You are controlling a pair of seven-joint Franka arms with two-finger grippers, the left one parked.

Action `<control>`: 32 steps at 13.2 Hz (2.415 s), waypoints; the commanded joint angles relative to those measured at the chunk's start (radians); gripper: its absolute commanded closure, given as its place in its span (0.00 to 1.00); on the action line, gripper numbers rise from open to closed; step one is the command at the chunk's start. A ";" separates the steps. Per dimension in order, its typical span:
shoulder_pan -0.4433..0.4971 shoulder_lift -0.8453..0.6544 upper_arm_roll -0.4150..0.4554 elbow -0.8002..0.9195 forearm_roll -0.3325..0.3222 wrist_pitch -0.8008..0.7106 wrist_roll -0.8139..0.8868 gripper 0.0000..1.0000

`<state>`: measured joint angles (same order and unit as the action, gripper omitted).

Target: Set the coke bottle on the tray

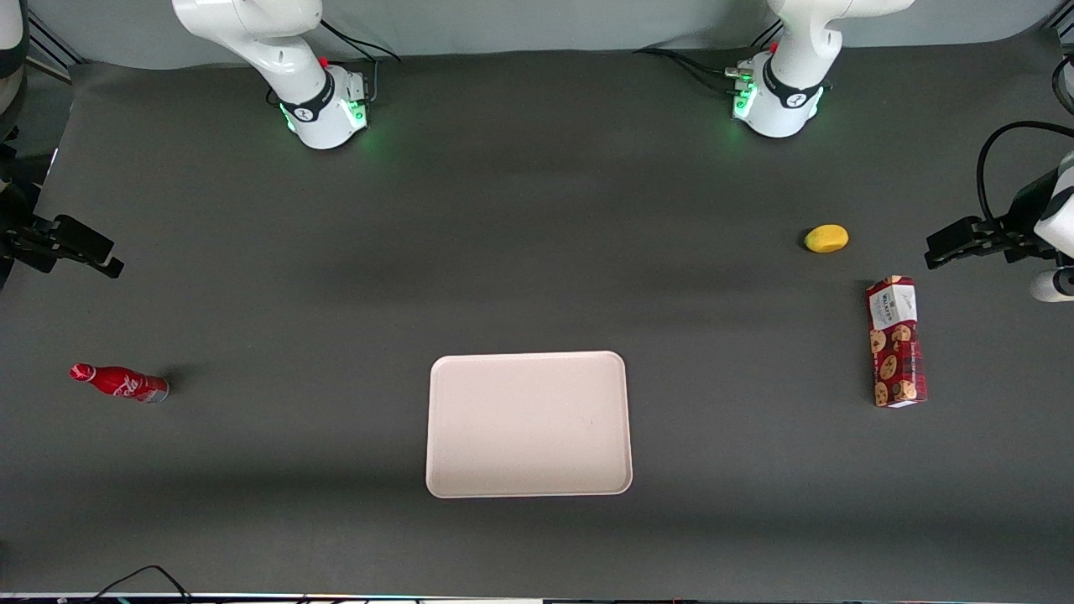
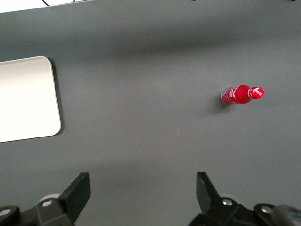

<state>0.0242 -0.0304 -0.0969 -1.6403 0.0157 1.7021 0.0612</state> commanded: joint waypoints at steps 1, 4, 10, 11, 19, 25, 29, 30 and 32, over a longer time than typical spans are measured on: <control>-0.013 -0.016 0.012 -0.009 -0.023 -0.022 0.026 0.00; -0.013 -0.016 0.012 -0.010 -0.023 -0.036 0.019 0.00; -0.024 -0.022 0.016 -0.024 -0.023 -0.035 0.019 0.00; -0.026 -0.022 0.016 -0.026 -0.023 -0.035 0.017 0.00; -0.066 -0.020 -0.102 -0.174 -0.109 0.124 -0.255 0.00; -0.105 0.079 -0.249 -0.274 0.042 0.376 -0.743 0.00; -0.112 0.259 -0.339 -0.237 0.334 0.458 -1.116 0.00; -0.116 0.280 -0.339 -0.219 0.334 0.459 -1.117 0.00; -0.116 0.341 -0.340 -0.188 0.331 0.537 -1.117 0.00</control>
<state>-0.0933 0.2489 -0.4344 -1.8918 0.3161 2.1961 -1.0231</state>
